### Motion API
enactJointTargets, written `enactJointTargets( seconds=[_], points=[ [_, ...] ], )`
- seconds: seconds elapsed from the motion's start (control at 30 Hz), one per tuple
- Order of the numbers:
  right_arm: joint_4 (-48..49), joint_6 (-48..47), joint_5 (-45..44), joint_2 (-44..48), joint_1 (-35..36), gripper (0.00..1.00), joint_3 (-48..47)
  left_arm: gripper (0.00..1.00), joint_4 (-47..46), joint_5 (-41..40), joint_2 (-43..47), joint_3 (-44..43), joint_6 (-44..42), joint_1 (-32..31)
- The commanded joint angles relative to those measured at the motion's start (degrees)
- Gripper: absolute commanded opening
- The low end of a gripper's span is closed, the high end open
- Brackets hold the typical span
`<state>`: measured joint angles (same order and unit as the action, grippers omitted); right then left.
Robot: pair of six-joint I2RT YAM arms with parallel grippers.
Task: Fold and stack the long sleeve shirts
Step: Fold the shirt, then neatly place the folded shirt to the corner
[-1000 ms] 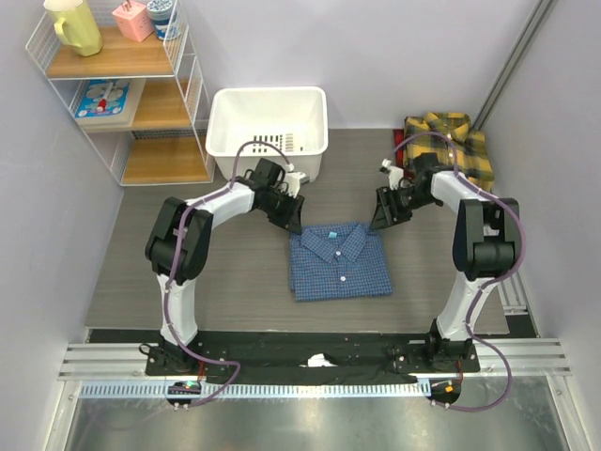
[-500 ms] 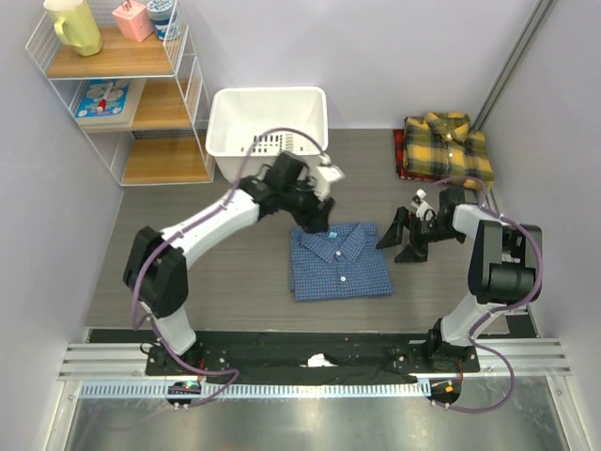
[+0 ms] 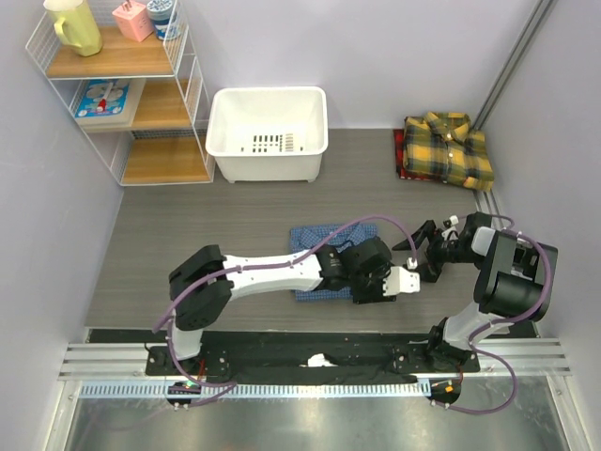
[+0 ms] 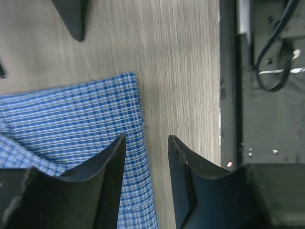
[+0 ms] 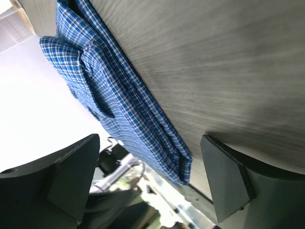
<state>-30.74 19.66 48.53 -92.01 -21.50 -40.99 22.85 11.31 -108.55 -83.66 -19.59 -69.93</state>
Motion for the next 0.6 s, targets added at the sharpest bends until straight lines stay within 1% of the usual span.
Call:
enactJointTargets(
  seconds=[0.0, 0.07, 0.2, 0.33, 0.43, 0.47, 0.53, 0.57],
  points=[
    [3.3, 5.3, 2.2, 2.6, -0.2, 0.94, 2.8, 0.42, -8.9, -3.2, -2.1, 2.7, -1.9, 0.0],
    [4.4, 7.4, 2.1, 3.0, -0.3, 0.96, 4.2, 0.43, -10.8, -3.1, -3.0, 3.1, -2.5, -0.2],
    [6.9, 9.8, 2.4, 3.1, -0.2, 0.97, 5.8, 0.44, -12.3, -2.6, -4.9, 2.9, -4.0, -0.7],
    [6.7, 10.7, 1.0, 3.0, -0.2, 0.98, 6.5, 0.42, -13.1, -3.2, -7.9, 2.3, -5.2, -0.7],
    [4.8, 10.3, -1.1, 3.0, -0.2, 0.99, 6.6, 0.33, -13.3, -3.8, -8.3, 2.5, -5.6, -0.6],
    [3.9, 10.2, -1.6, 3.1, -0.2, 0.99, 6.7, 0.25, -13.8, -3.8, -7.8, 3.1, -5.2, -0.5],
    [2.8, 10.2, -2.6, 2.8, -0.2, 1.0, 7.0, 0.15, -14.6, -2.2, -6.8, 3.8, -4.1, 0.8],
    [1.7, 10.1, -3.9, 2.7, -0.2, 1.0, 7.1, 0.07, -14.7, -1.5, -6.1, 3.9, -3.1, 1.3]
  ],
)
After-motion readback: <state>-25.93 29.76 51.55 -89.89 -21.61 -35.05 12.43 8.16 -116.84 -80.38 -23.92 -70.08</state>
